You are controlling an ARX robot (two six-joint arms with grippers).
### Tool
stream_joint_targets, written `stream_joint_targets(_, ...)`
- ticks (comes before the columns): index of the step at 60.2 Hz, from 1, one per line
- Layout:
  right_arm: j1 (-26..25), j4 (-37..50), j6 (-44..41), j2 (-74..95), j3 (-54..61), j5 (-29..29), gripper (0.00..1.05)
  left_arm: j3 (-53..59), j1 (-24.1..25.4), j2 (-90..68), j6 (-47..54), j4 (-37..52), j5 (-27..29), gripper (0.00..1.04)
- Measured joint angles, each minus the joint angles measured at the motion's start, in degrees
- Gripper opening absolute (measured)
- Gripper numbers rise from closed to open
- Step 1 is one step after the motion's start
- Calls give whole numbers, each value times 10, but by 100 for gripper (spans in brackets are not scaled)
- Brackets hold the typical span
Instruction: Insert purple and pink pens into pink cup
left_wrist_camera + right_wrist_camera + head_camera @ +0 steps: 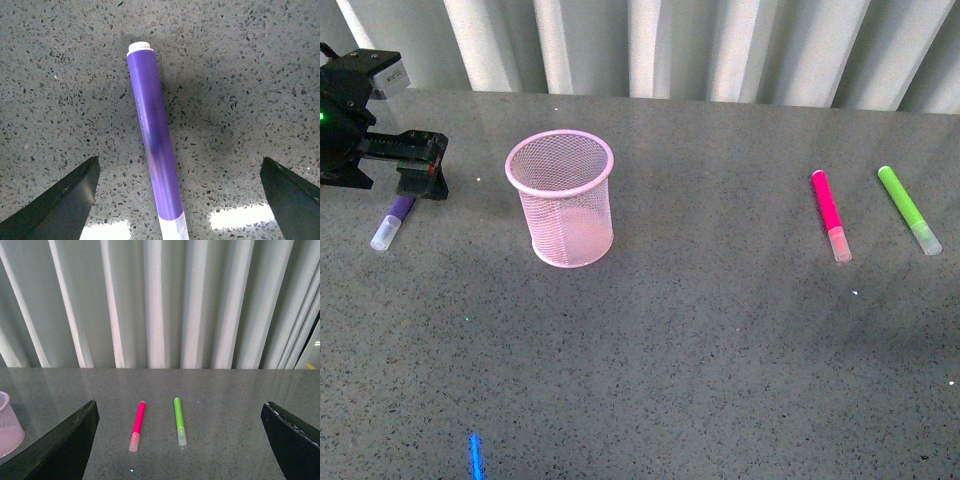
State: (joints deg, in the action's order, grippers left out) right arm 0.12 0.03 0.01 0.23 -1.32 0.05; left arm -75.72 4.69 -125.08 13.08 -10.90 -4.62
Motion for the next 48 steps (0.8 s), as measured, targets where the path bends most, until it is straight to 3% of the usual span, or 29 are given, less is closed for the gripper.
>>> stream_joint_targets(41, 0, 0, 0, 0, 0, 0, 98, -73, 2, -62, 3, -23, 19, 98)
stream_joint_targets(48, 0, 0, 0, 0, 0, 0, 98, -76, -3, -65, 0, -23, 14, 81)
